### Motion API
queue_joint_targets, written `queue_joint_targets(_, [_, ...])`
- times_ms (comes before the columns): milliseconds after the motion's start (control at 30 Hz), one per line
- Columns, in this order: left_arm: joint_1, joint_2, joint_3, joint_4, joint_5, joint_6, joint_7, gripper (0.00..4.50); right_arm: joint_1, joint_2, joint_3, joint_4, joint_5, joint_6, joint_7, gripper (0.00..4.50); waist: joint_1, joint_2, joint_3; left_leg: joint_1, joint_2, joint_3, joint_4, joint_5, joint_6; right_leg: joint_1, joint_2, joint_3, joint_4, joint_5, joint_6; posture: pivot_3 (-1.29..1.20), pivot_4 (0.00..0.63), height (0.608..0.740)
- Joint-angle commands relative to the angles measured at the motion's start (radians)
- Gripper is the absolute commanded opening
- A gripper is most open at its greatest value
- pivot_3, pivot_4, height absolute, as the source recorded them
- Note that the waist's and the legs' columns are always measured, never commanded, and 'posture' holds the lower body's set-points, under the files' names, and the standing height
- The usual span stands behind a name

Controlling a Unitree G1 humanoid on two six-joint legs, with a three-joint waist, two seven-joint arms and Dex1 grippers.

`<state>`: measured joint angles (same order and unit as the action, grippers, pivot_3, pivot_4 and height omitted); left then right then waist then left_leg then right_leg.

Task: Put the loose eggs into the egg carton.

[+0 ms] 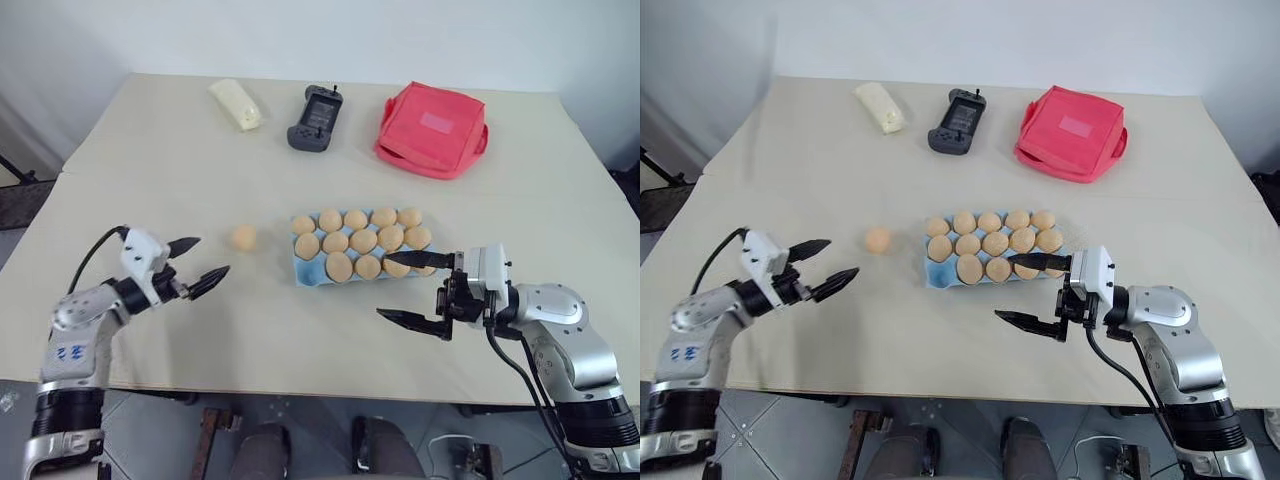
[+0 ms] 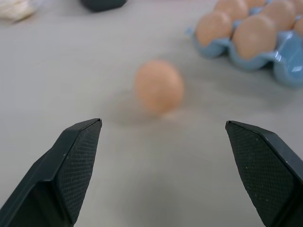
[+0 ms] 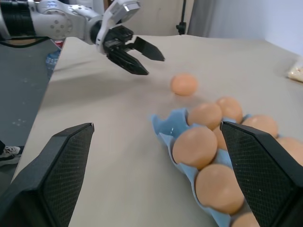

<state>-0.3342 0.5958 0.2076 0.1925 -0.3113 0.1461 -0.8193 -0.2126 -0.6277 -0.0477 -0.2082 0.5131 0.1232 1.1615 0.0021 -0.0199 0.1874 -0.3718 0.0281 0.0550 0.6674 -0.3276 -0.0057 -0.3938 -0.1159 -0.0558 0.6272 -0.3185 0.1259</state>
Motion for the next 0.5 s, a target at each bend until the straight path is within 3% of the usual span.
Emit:
queue_joint_targets(33, [-0.087, -0.025, -0.052, 0.083, 0.057, -0.027, 0.041, 4.46, 0.015, -0.011, -0.024, -0.005, -0.009, -0.027, -0.008, 4.5, 0.0, 0.0, 0.0, 0.0, 0.0, 0.001, 0.0, 0.0, 0.0, 0.0, 0.0, -0.001, 0.0, 0.0, 0.0, 0.0, 0.15, 0.74])
queue_joint_targets(233, [-0.26, -0.102, -0.086, 0.339, 0.128, -0.062, 0.147, 4.46, 0.041, 0.015, -0.007, -0.025, -0.017, -0.031, -0.041, 4.5, -0.004, 0.0, 0.0, 0.001, 0.001, 0.01, 0.002, 0.0, 0.0, -0.001, 0.001, -0.006, 0.0, 0.001, 0.0, 0.0, 0.15, 0.74])
queue_joint_targets(300, [-0.263, -0.107, -0.101, 0.353, 0.118, -0.062, 0.1, 4.46, 0.046, 0.022, -0.004, -0.033, -0.017, -0.029, -0.051, 4.5, -0.005, 0.0, 0.0, 0.001, 0.001, 0.011, 0.002, 0.0, 0.0, -0.001, 0.001, -0.007, 0.0, 0.001, 0.0, 0.0, 0.15, 0.74])
queue_joint_targets(500, [-0.246, -0.086, -0.082, 0.317, 0.088, -0.067, 0.049, 2.63, 0.051, 0.032, -0.006, -0.033, -0.022, -0.036, -0.073, 4.5, -0.002, 0.0, 0.0, 0.0, 0.002, 0.011, 0.002, 0.0, -0.001, -0.001, 0.0, -0.008, 0.0, 0.001, 0.0, 0.0, 0.15, 0.74])
